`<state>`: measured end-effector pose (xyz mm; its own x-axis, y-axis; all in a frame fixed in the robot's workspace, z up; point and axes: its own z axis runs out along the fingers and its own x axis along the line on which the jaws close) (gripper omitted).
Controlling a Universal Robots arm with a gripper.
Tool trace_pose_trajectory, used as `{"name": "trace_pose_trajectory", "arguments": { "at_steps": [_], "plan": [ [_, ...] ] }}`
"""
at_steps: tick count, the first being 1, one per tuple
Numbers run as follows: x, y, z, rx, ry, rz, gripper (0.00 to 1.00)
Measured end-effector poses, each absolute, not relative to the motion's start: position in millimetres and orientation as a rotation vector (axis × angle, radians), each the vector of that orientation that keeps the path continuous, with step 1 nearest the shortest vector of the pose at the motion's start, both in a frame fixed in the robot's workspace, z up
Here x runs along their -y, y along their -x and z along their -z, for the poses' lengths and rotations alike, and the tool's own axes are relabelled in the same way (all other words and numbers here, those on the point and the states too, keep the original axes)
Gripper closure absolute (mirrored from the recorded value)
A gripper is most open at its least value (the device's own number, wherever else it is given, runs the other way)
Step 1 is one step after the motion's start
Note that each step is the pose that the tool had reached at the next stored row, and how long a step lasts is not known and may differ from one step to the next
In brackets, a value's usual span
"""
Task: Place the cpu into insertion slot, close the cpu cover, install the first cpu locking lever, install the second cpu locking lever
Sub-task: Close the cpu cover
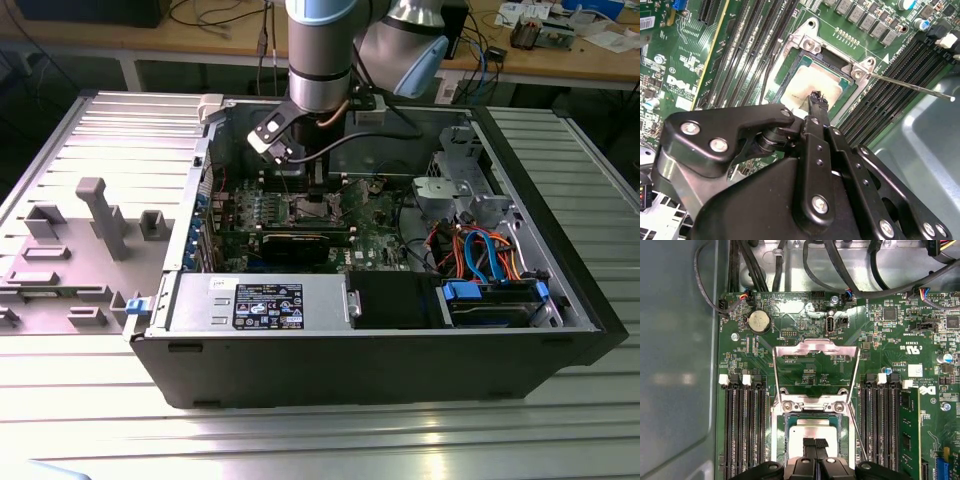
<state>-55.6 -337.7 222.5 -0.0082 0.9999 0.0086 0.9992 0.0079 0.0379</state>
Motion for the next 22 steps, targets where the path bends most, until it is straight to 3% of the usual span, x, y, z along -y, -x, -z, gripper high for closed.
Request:
{"name": "trace_pose_trajectory", "arguments": {
  "at_steps": [22],
  "plan": [
    [337.6,55.6,-230.6,-2.216,-2.198,-0.052,0.89]
  ]
}}
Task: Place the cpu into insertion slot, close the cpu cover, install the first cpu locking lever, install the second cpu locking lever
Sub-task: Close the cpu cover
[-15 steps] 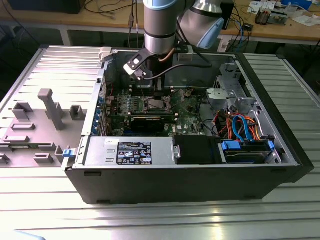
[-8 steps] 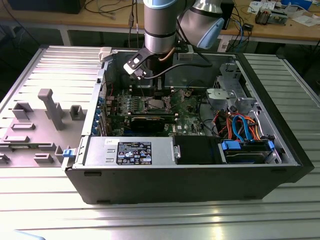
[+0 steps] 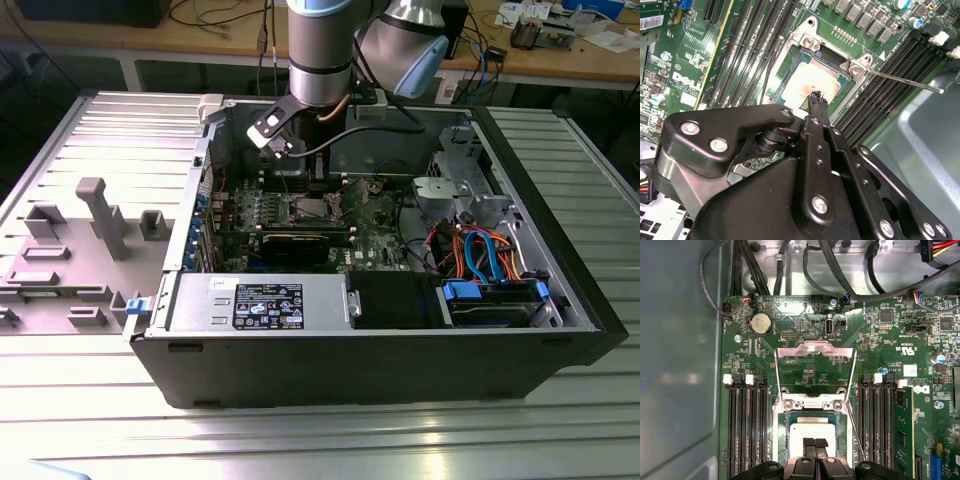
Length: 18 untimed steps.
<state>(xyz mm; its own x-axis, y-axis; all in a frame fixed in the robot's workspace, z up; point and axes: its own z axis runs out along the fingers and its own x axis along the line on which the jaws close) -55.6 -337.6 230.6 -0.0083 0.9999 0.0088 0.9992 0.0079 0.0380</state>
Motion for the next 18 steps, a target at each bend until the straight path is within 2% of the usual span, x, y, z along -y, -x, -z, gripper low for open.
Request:
{"name": "trace_pose_trajectory", "arguments": {
  "at_steps": [18],
  "plan": [
    [337.7,55.6,-237.5,-2.216,-2.198,-0.052,0.89]
  ]
}}
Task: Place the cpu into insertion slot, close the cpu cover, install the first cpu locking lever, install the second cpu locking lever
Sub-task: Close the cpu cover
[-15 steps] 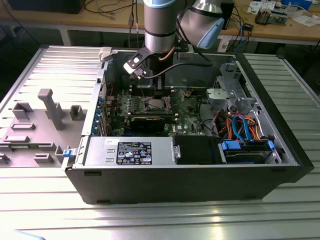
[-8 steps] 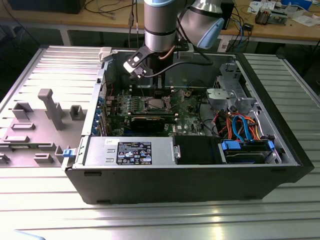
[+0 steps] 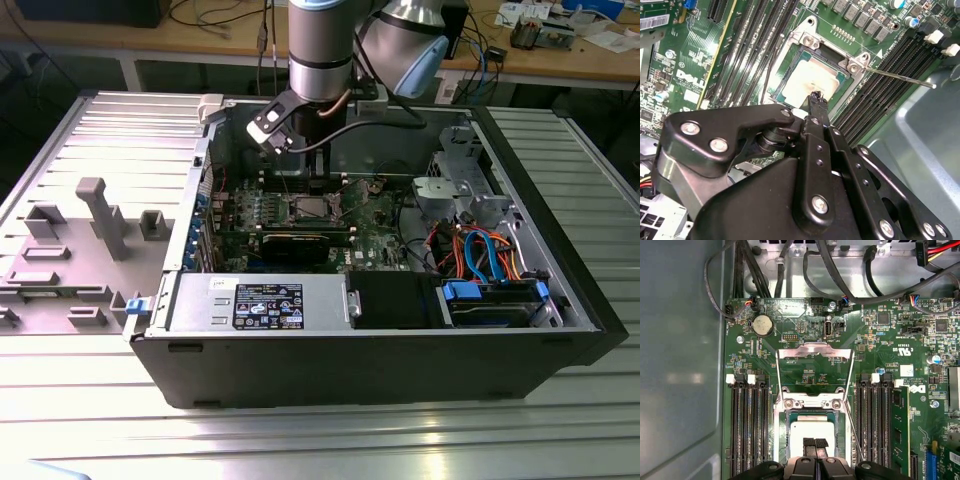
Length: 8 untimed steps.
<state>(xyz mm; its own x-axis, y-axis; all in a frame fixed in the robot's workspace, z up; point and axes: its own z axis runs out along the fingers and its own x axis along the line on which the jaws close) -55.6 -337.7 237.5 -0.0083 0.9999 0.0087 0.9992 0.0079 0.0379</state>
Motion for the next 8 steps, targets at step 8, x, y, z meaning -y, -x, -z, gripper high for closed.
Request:
{"name": "trace_pose_trajectory", "arguments": {
  "at_steps": [8],
  "plan": [
    [337.6,55.6,-241.0,-2.216,-2.198,-0.052,0.89]
  ]
}}
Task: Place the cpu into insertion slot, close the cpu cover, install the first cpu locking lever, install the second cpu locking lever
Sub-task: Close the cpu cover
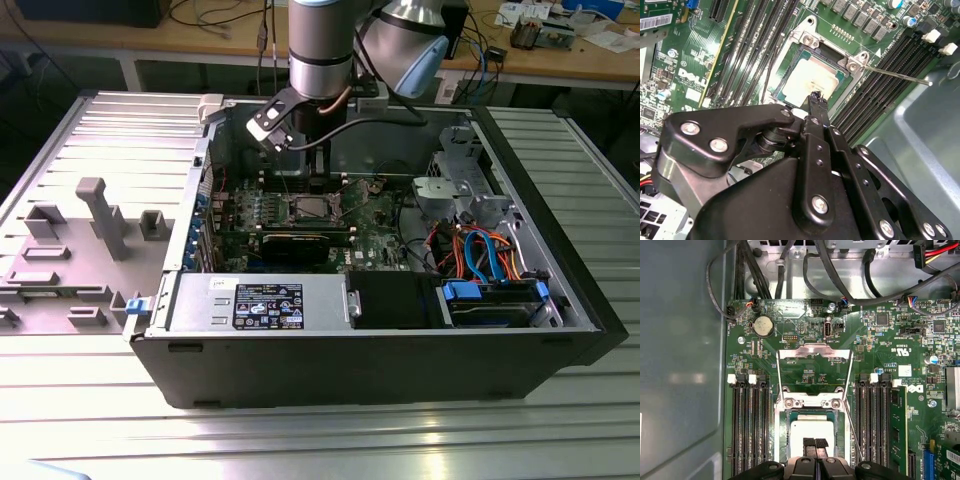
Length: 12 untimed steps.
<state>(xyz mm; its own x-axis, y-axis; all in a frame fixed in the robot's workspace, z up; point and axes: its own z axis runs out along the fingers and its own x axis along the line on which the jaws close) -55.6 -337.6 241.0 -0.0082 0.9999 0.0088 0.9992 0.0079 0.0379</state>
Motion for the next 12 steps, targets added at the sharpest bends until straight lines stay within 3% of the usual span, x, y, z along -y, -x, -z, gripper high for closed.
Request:
{"name": "trace_pose_trajectory", "arguments": {
  "at_steps": [12],
  "plan": [
    [337.7,55.6,-244.1,-2.216,-2.198,-0.052,0.89]
  ]
}}
